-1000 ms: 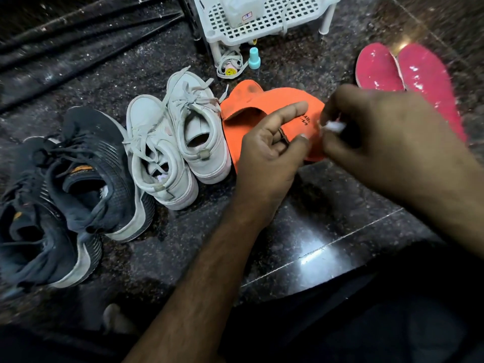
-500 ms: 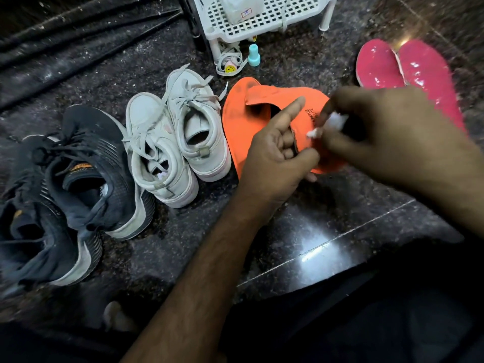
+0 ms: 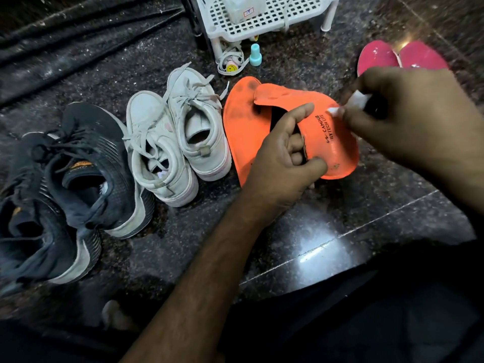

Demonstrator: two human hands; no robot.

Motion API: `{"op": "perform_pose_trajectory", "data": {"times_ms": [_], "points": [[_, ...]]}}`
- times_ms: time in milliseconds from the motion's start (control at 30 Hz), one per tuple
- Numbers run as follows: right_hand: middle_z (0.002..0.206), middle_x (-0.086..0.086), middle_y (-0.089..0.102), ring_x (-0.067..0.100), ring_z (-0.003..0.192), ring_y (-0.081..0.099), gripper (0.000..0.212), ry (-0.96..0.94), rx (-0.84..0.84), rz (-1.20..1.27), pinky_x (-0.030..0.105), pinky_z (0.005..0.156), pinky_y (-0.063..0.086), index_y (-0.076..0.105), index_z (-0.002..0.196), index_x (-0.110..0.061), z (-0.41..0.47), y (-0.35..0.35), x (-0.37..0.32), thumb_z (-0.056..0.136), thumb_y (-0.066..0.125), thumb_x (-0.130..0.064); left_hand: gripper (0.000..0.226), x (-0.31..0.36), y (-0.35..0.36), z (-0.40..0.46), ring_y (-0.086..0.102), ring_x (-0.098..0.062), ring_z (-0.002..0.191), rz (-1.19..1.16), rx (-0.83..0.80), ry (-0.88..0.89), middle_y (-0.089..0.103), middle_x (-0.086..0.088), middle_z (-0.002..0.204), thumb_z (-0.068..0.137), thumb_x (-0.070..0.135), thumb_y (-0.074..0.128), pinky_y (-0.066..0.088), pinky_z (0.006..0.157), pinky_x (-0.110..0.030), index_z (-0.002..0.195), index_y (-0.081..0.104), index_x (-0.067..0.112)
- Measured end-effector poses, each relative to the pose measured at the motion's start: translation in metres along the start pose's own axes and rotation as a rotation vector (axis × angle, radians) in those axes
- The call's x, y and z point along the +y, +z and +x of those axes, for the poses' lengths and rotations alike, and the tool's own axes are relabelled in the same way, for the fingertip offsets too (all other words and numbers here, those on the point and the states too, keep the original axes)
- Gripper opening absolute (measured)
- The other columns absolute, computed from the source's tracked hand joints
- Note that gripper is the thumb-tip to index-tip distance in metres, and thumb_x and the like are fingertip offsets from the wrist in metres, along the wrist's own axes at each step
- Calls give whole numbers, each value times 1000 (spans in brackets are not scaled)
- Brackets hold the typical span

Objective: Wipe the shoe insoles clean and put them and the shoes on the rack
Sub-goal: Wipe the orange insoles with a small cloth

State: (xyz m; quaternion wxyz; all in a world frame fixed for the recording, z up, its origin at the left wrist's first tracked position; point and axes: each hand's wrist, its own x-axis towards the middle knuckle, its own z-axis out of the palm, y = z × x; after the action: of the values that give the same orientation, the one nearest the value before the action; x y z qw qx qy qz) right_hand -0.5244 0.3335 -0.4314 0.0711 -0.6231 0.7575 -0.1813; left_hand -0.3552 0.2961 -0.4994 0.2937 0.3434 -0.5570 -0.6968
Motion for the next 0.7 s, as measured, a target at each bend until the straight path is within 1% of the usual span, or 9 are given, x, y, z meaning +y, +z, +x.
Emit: {"op": "perform_pose_trajectory", "data": {"times_ms": [67,133,233,267,333,433,500,600,700], "points": [[65,-5,54,27,70,60,23,9,2,23,31,62,39,66,98,-17,0,-1,-4,89,66,-38,79,0,0,0,60,-1,62,-13,-5,16,69,-21,98,81,-18,57,47,53,-16,151,34,12],[62,-9,55,17,61,54,17,-56,-110,84,29,58,35,69,96,-20,-6,4,-16,87,66,-35,83,-1,-1,1,57,2,57,-10,-7,24,67,-12,96,80,-21,57,47,49,-17,153,31,12],[64,-8,62,0,58,53,13,-83,-206,150,17,54,36,69,88,-24,-10,4,-24,84,66,-36,85,0,-2,0,54,4,51,-3,6,16,65,-5,95,81,-25,54,45,45,-16,154,31,11],[64,-7,62,3,58,53,15,-59,-175,131,19,54,36,68,85,-23,-8,3,-19,85,66,-38,84,2,-2,-1,54,4,49,-1,17,11,67,-3,96,81,-27,52,43,46,-13,153,32,10],[66,-2,61,19,63,59,23,13,-69,47,29,57,40,66,86,-19,-2,-1,-5,87,65,-42,83,4,-3,-1,57,5,53,-8,35,3,68,-13,116,80,-25,54,43,50,-10,152,33,10],[68,-1,63,28,71,64,24,100,39,26,36,65,48,66,93,-16,4,-5,8,89,65,-40,79,4,-4,0,64,-2,74,-8,67,20,64,-18,129,76,-12,59,49,61,-14,148,39,11],[72,1,67,25,71,64,26,103,18,88,38,68,51,67,95,-17,3,-3,9,89,67,-42,73,4,-4,1,63,-8,83,-10,98,29,69,-14,122,74,-3,57,50,69,-19,145,45,8],[75,-4,70,19,70,66,25,120,-39,207,39,71,54,68,97,-21,2,4,4,88,67,-44,48,7,-5,1,57,-3,72,-95,121,5,68,7,86,88,-5,53,46,67,-17,135,54,5],[75,-6,70,15,69,65,19,95,-86,251,39,70,54,66,95,-24,1,11,-1,87,68,-41,23,6,-8,4,56,-11,80,-131,216,-11,65,2,87,98,10,55,49,75,-28,119,65,11]]}}
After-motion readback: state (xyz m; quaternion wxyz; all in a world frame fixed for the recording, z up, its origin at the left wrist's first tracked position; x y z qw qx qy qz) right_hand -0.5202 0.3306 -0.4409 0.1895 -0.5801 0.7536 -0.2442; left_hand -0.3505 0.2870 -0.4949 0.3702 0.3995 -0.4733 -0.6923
